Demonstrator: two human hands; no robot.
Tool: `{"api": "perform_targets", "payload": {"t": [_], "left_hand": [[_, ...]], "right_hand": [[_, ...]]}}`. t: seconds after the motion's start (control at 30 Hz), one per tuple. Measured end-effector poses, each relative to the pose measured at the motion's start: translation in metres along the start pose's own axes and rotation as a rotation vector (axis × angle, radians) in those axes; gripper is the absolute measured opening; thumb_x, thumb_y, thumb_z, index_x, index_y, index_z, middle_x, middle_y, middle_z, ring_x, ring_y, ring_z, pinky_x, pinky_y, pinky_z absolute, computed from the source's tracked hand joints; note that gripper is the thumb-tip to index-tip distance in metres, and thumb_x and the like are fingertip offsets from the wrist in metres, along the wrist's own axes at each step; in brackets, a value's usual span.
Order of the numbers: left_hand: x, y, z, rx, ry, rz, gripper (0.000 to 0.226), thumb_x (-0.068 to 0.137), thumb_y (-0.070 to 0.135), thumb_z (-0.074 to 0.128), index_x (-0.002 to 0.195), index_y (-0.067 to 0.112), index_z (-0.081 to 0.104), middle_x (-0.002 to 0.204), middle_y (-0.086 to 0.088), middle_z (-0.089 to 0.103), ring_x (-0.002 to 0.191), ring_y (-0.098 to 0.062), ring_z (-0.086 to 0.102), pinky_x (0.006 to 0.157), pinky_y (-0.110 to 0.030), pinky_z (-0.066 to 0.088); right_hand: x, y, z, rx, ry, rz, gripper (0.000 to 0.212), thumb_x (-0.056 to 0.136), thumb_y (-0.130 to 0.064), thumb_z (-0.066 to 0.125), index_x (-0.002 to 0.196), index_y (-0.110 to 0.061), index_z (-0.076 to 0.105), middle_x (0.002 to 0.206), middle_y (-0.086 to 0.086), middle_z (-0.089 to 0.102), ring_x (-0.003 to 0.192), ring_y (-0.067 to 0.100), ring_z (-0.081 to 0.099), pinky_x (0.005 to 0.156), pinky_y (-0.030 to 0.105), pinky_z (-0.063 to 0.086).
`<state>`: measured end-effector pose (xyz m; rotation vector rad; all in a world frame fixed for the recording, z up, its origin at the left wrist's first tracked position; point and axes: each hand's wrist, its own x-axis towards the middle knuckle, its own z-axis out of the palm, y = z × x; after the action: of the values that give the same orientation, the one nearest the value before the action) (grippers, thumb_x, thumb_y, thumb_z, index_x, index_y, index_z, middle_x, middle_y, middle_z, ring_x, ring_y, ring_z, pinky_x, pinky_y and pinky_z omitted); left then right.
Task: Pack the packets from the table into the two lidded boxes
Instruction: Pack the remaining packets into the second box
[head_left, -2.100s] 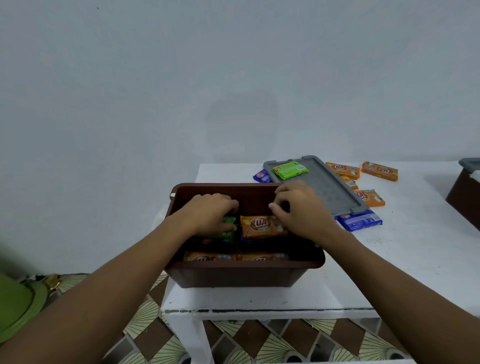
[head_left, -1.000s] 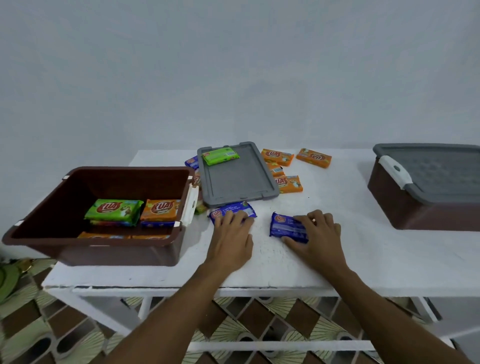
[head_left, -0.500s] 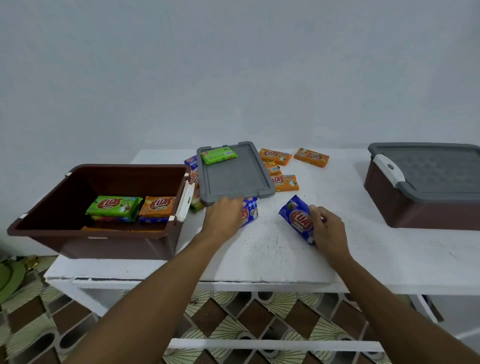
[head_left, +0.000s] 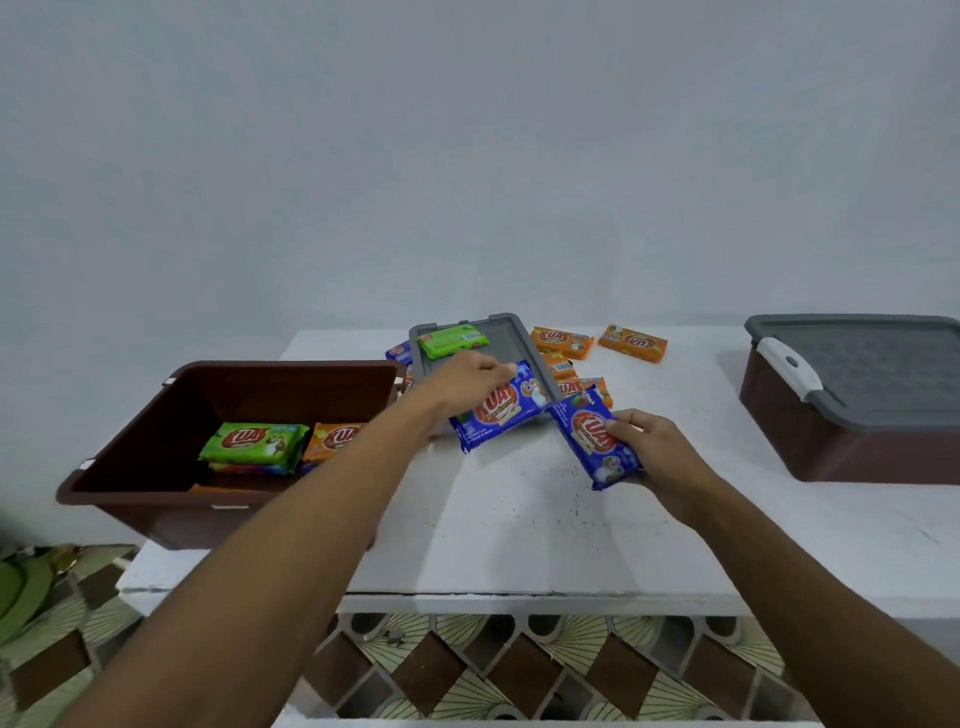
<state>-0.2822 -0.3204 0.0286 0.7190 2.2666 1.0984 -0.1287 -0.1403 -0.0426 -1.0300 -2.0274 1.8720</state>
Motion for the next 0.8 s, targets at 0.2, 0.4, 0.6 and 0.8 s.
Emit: {"api": "perform_targets", "payload": {"t": [0.2,0.4,0.6,0.8], "left_hand": [[-0.026,-0.021,-0.094,0.093,0.032,0.122,0.018,0.093,0.029,0.062,0.11,0.024,0.061,0.102,0.0,0.07,0.081,-0.013,0.069,0.065,-0.024,0.052],[-0.049,-0.091,-0.193,0.32,-0.174,0.138,0.023,0.091,0.016,0.066,0.114,0.014,0.066,0.102,-0.001,0.073,0.083,-0.011,0.07,0.069,-0.025,0.056],[-0.051,-0.166,-0.232,0.516,-0.399,0.08,0.025,0.089,0.016,0.069,0.111,0.026,0.063,0.098,0.002,0.07,0.085,-0.012,0.069,0.074,-0.03,0.057],[-0.047,-0.209,-0.227,0.845,-0.459,0.186,0.028,0.088,0.019,0.07,0.116,0.019,0.065,0.101,0.005,0.063,0.092,-0.014,0.059,0.08,-0.027,0.047]], "right_hand": [[-0.018,-0.059,0.055,0.032,-0.131,-0.061,0.027,0.095,-0.023,0.056,0.122,-0.017,0.055,0.114,0.009,0.066,0.093,0.021,0.068,0.066,0.03,0.054],[-0.044,-0.119,0.149,-0.223,-0.263,-0.233,0.011,0.094,-0.024,0.06,0.104,-0.022,0.062,0.099,0.002,0.071,0.081,0.013,0.071,0.062,0.025,0.053],[-0.058,-0.144,0.245,-1.016,-0.397,-0.554,0.025,0.094,-0.02,0.054,0.117,-0.019,0.062,0.114,0.001,0.063,0.093,0.016,0.061,0.073,0.03,0.053],[-0.051,-0.112,0.299,-1.511,-0.593,-0.439,0.029,0.093,-0.025,0.057,0.122,-0.023,0.058,0.119,0.007,0.058,0.095,0.023,0.055,0.077,0.034,0.045]]}}
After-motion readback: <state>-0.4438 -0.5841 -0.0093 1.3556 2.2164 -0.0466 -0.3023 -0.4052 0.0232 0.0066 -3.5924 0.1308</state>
